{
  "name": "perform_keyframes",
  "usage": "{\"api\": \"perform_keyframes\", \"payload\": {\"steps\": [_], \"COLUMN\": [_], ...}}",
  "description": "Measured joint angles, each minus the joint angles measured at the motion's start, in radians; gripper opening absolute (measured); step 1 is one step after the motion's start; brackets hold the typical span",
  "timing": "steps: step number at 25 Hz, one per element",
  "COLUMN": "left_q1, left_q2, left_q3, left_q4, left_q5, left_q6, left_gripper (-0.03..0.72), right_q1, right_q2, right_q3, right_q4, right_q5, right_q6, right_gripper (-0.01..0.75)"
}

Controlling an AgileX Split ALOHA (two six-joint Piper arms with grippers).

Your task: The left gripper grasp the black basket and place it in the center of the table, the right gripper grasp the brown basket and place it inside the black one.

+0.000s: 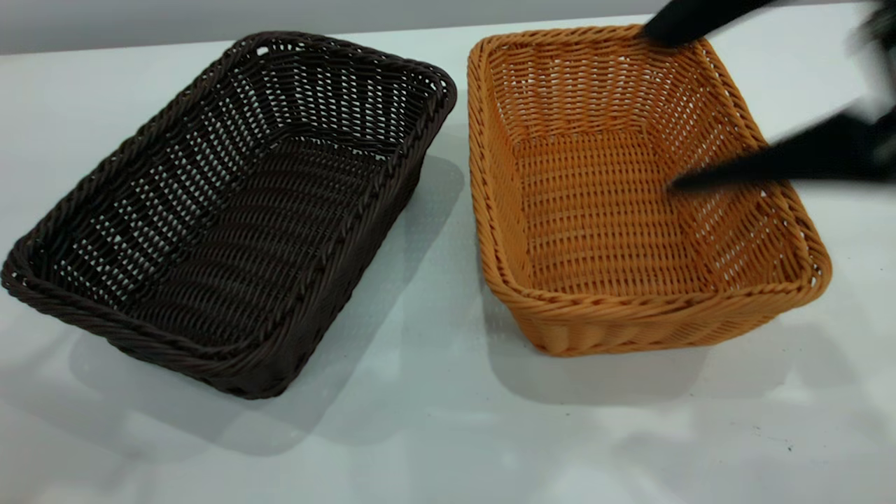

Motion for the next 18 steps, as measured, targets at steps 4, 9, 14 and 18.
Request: {"api": "perform_keyframes", "payload": {"steps": [4, 9, 14, 18], "left_q1": [0.000, 0.000, 0.000, 0.000], "left_q2": [0.000, 0.000, 0.005, 0.019], "left_q3": [0.000, 0.002, 0.013, 0.013], "left_q4": [0.000, 0.001, 0.002, 0.002], "left_q5": [0.000, 0.000, -0.004, -0.004], "left_q6": [0.000, 0.000, 0.000, 0.000], "left_gripper": [0.478, 0.478, 0.478, 0.478], "right_q1": [0.092, 0.110, 0.109, 0.109], "right_q2": [0.095, 0.193, 0.277, 0.325], "right_q3": [0.000, -0.004, -0.004, -0.004], "right_q4": [0.083, 0.158, 0.273, 0.331], "right_q5": [-0.020, -0.047, -0.043, -0.054], "right_q6": [-0.001, -0.072, -0.192, -0.262], "right_gripper": [0.507, 0.507, 0.507, 0.507]}}
